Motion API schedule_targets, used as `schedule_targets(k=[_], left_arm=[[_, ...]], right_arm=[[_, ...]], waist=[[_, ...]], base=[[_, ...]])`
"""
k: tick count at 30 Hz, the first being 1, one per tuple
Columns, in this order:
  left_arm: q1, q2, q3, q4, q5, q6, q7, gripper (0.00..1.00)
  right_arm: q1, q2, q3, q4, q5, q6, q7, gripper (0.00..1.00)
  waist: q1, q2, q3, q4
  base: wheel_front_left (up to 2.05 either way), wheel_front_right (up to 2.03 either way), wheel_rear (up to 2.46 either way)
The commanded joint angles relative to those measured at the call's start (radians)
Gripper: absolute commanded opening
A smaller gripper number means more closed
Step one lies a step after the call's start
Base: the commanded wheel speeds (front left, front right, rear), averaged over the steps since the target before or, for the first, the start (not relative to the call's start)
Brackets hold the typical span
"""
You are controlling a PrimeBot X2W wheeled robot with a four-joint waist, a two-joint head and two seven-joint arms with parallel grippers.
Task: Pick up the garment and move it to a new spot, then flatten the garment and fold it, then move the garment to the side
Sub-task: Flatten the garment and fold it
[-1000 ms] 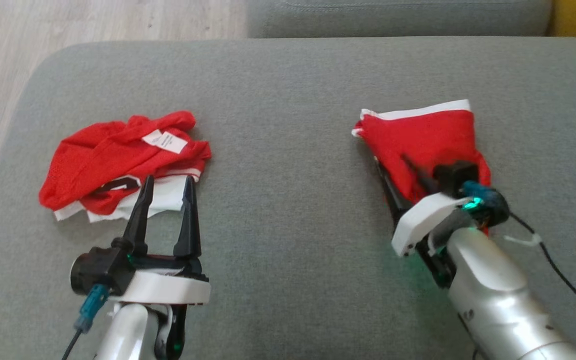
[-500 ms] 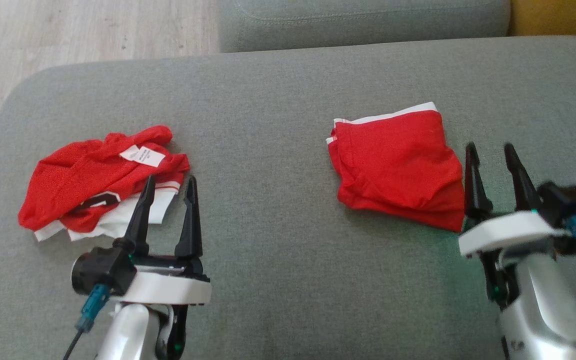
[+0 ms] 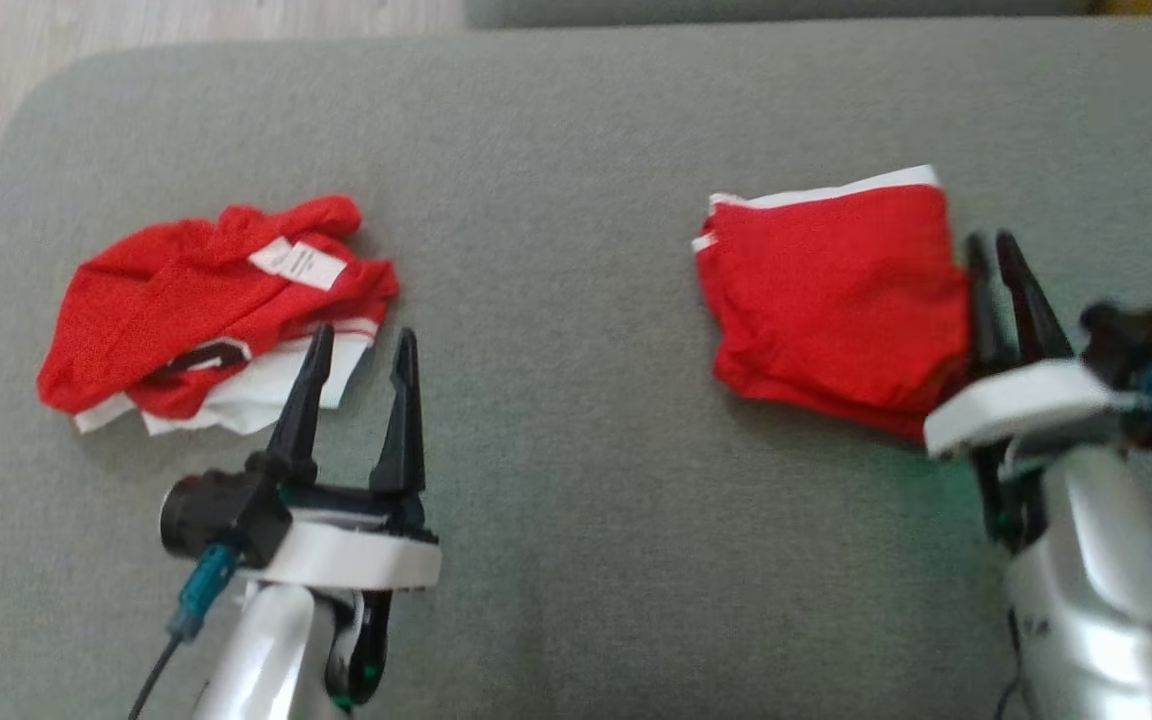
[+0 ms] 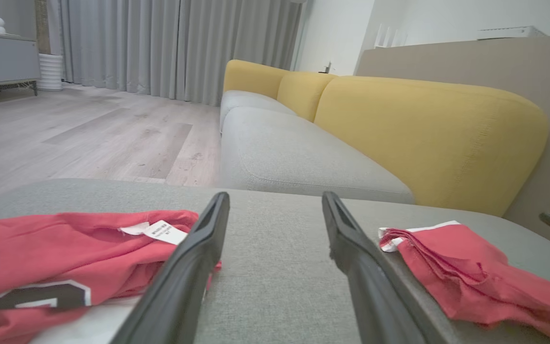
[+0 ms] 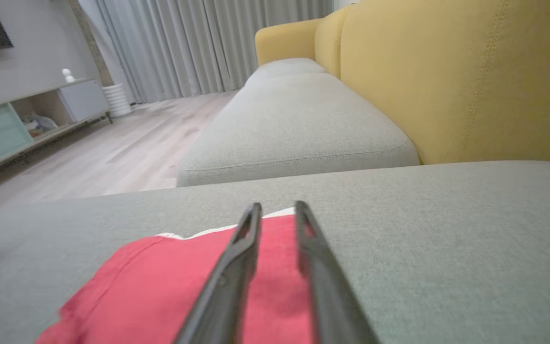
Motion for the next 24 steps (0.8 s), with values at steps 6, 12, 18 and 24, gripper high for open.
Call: schedule_targets(k=[6, 12, 18, 24], left_arm=[[-0.081, 0.006, -0.003, -0.029, -0.017, -0.003, -0.005, 1.00], [-0.096, 0.006, -0.009, -0.021, -0.021, -0.003, -0.005, 1.00], [-0.092, 0.006, 0.000, -0.013, -0.022, -0.001, -0.005, 1.00], [-0.081, 0.006, -0.002, -0.013, -0.023, 0.002, -0.005, 1.00]], right_arm=[[-0.179, 0.003, -0.094, 0.137, -0.028, -0.001, 0.015, 0.00], [-0.258, 0.003, -0.137, 0.352, -0.127, -0.001, 0.029, 0.00], [-0.290, 0.003, 0.031, 0.372, -0.038, -0.001, -0.051, 0.00], [-0.220, 0.003, 0.295, 0.305, 0.099, -0.001, -0.057, 0.00]], waist=[[-0.0001, 0.0000, 0.096, 0.087], [-0.0001, 0.0000, 0.106, 0.111], [-0.0001, 0.0000, 0.075, 0.107], [-0.0001, 0.0000, 0.048, 0.096]], base=[[0.00, 0.00, 0.00], [0.00, 0.00, 0.00], [0.00, 0.00, 0.00], [0.00, 0.00, 0.00]])
